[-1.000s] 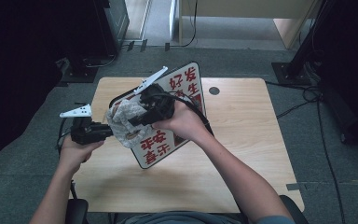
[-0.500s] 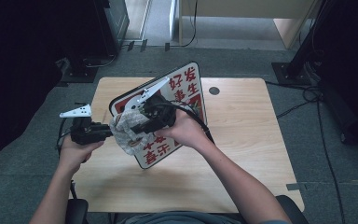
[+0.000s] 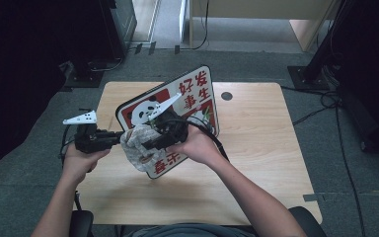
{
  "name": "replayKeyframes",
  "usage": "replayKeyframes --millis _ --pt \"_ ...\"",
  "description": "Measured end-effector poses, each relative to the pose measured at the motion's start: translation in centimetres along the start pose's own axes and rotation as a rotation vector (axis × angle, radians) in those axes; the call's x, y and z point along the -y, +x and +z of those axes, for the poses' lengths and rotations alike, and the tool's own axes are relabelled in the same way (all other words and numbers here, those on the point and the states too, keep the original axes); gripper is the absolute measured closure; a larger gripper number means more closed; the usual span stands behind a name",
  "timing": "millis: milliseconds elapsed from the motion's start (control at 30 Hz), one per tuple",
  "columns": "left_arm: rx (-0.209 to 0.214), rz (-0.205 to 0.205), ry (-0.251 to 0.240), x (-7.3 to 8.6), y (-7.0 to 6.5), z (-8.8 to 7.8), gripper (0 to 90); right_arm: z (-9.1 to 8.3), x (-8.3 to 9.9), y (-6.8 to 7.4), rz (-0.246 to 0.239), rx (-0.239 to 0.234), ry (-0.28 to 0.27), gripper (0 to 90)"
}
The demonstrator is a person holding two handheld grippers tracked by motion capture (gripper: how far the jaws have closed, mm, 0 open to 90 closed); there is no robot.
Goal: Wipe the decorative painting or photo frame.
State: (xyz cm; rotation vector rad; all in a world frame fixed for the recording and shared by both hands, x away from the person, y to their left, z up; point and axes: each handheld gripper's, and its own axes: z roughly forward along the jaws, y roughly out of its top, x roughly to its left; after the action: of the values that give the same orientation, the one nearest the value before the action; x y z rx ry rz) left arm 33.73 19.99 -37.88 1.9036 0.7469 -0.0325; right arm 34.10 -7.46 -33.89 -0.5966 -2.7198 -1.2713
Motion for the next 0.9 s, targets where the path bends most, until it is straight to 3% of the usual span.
replayKeyframes --millis 900 --pt "0.004 0.010 -0.001 0.1 -0.1 -0.1 78.0 2.9 5.1 -0.5 0.013 -0.025 0.037 63.5"
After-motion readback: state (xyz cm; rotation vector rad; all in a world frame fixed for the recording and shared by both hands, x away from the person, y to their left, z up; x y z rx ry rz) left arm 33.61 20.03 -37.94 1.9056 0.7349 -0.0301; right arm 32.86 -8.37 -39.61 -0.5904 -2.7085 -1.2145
